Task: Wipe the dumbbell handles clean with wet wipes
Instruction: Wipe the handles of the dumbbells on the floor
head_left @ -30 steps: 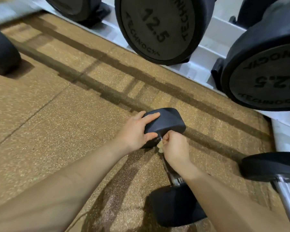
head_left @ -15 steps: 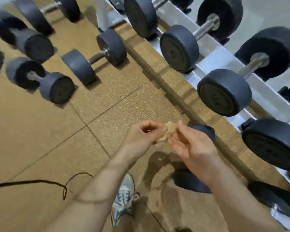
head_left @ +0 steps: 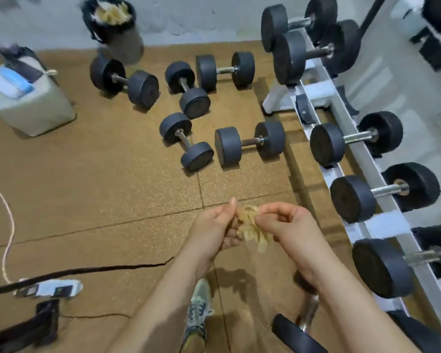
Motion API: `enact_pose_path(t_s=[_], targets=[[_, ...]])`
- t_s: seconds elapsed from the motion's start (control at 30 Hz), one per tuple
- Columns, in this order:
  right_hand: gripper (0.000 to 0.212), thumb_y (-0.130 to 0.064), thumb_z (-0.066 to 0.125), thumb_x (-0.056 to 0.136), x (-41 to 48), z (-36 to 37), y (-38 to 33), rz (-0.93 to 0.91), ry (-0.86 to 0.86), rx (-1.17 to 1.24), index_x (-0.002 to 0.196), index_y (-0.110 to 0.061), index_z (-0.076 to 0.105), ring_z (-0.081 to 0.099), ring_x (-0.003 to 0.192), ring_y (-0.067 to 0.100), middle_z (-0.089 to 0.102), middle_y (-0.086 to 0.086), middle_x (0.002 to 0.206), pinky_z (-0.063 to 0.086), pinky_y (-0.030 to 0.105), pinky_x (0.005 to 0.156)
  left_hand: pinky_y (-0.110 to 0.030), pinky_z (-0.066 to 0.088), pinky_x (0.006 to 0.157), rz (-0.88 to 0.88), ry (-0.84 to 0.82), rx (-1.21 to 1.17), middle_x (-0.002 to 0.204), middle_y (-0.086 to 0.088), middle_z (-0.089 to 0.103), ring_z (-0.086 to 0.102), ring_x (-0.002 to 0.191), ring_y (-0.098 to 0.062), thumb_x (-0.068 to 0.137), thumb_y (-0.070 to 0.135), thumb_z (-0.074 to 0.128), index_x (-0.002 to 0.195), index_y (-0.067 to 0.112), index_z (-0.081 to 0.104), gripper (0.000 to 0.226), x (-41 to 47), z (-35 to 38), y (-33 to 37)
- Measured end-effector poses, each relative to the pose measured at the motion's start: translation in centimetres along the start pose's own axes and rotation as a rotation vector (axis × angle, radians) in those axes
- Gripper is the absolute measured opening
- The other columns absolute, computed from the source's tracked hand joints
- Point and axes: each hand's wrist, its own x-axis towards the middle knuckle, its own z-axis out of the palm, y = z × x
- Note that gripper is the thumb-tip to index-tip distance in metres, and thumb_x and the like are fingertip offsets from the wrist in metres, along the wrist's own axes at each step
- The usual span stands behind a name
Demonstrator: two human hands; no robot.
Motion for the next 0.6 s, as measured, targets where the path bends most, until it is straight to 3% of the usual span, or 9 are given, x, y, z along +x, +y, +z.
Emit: enact_pose_path(t_s=[0.07,0.13,0.2,0.27,0.33,0.43,0.5,0.6], targets=[[0.005,-0.015,0.068,0.087,1.3,2.0,-2.2,-0.065,-0.023,-0.100,0.091,-0.016,0.071,0.061,0.066,0.005,0.068,0.002,0.077,0.046,0.019,0.063,-0.026,0.053,0.064,0.055,-0.008,0.034,0.078,0.005,0.068,0.062,0.069,-0.009,0.081,0.054,0.064,0.076,0.027,0.073,0.030,0.1,-1.7,2.2],[0.005,-0.015,0.065,0.089,3.0,4.0,-4.2,-0.098,-0.050,-0.152,0.091,-0.015,0.069,0.058,0.064,0.006,0.066,0.001,0.075,0.046,0.020,0.062,-0.022,0.051,0.065,0.121,0.002,0.091,0.083,0.008,0.072,0.065,0.073,-0.005,0.075,0.042,0.075,0.088,0.025,0.073,0.022,0.7,-3.7,4.0],[0.005,-0.016,0.063,0.091,4.8,5.5,-5.8,-0.102,-0.054,-0.171,0.091,-0.017,0.068,0.060,0.070,0.018,0.067,0.005,0.080,0.051,0.029,0.069,-0.019,0.049,0.061,0.144,0.062,0.093,0.078,0.005,0.073,0.065,0.069,-0.005,0.083,0.023,0.074,0.088,0.019,0.074,0.007,1.9,-5.5,5.6],[0.007,-0.017,0.060,0.093,6.9,6.6,-7.2,-0.088,-0.040,-0.144,0.092,-0.016,0.067,0.063,0.079,0.028,0.068,0.011,0.085,0.053,0.039,0.079,-0.020,0.049,0.061,0.134,0.107,0.053,0.078,0.001,0.073,0.064,0.067,-0.007,0.090,0.021,0.068,0.082,0.017,0.075,0.011,3.0,-7.4,7.2],[0.010,-0.012,0.056,0.095,9.0,7.8,-8.5,-0.034,-0.063,-0.017,0.092,-0.013,0.066,0.062,0.072,0.026,0.067,0.010,0.080,0.052,0.042,0.077,-0.020,0.049,0.064,0.104,0.141,-0.018,0.082,0.000,0.074,0.066,0.070,-0.007,0.092,0.021,0.064,0.083,0.017,0.075,0.015,4.3,-8.8,8.8],[0.015,-0.012,0.052,0.097,12.7,9.4,-10.0,0.023,-0.071,0.077,0.092,-0.011,0.065,0.059,0.065,0.016,0.066,0.004,0.072,0.046,0.035,0.065,-0.028,0.050,0.075,0.018,0.246,-0.252,0.088,-0.007,0.075,0.070,0.079,-0.014,0.094,0.020,0.060,0.093,0.010,0.070,0.014,7.1,-10.0,11.0],[0.020,-0.023,0.050,0.099,15.2,10.1,-11.3,0.052,-0.101,0.083,0.089,-0.017,0.067,0.057,0.062,0.014,0.063,0.002,0.069,0.042,0.031,0.063,-0.030,0.053,0.072,-0.025,0.303,-0.448,0.086,-0.011,0.074,0.071,0.079,-0.019,0.095,0.016,0.059,0.094,0.007,0.065,0.011,8.9,-10.7,12.9],[0.017,-0.034,0.061,0.093,19.4,10.5,-13.6,0.046,-0.215,0.037,0.093,-0.019,0.069,0.060,0.067,0.007,0.066,-0.006,0.075,0.046,0.025,0.068,-0.028,0.056,0.065,-0.015,0.374,-0.462,0.080,-0.009,0.073,0.070,0.071,-0.018,0.095,0.013,0.057,0.092,0.008,0.062,0.008,12.6,-11.9,15.5]])
